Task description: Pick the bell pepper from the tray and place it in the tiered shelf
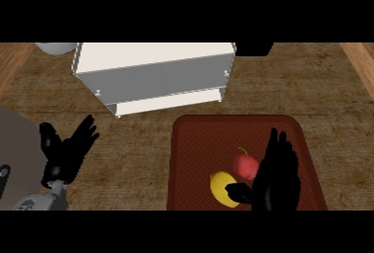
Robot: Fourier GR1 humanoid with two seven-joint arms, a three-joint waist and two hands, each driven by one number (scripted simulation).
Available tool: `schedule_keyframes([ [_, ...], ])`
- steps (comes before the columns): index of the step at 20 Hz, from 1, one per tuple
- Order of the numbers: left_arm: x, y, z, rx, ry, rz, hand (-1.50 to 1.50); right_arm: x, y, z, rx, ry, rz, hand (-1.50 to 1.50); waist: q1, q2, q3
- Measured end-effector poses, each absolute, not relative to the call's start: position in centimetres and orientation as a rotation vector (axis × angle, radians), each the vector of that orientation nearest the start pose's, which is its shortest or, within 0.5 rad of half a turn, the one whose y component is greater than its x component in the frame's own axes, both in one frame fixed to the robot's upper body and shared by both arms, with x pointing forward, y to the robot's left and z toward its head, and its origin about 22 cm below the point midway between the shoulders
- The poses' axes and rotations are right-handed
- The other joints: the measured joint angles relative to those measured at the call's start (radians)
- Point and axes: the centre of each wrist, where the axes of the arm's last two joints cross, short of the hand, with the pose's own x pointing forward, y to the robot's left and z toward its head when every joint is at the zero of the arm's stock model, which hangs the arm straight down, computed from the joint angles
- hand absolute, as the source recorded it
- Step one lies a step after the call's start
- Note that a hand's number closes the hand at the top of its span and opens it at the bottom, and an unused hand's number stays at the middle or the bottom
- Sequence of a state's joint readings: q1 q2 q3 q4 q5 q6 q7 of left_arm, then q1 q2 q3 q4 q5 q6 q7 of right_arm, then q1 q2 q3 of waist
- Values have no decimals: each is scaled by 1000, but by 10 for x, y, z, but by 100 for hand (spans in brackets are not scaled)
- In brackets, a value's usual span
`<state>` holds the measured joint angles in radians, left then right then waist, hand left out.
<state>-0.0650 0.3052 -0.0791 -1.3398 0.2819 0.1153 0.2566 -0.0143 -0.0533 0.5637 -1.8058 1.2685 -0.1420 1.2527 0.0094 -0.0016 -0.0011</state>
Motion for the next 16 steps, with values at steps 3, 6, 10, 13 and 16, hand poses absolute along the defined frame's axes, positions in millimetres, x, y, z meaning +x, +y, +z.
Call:
schedule_keyframes([
  [3,253,293,-22,88,-1136,31,0,213,-107,51,-1153,-898,432,-150,2,0,1],
  [6,249,293,-22,88,-1135,35,0,218,-107,46,-1162,-871,443,-150,1,-2,0],
  [10,250,294,-24,93,-1130,43,0,221,-109,39,-1191,-835,456,-150,-3,-3,1],
  [13,251,295,-20,90,-1126,40,0,225,-114,31,-1215,-803,460,-150,-4,-4,-1],
  [16,252,297,-21,91,-1130,40,0,232,-115,26,-1235,-791,466,-150,-4,-5,-2],
])
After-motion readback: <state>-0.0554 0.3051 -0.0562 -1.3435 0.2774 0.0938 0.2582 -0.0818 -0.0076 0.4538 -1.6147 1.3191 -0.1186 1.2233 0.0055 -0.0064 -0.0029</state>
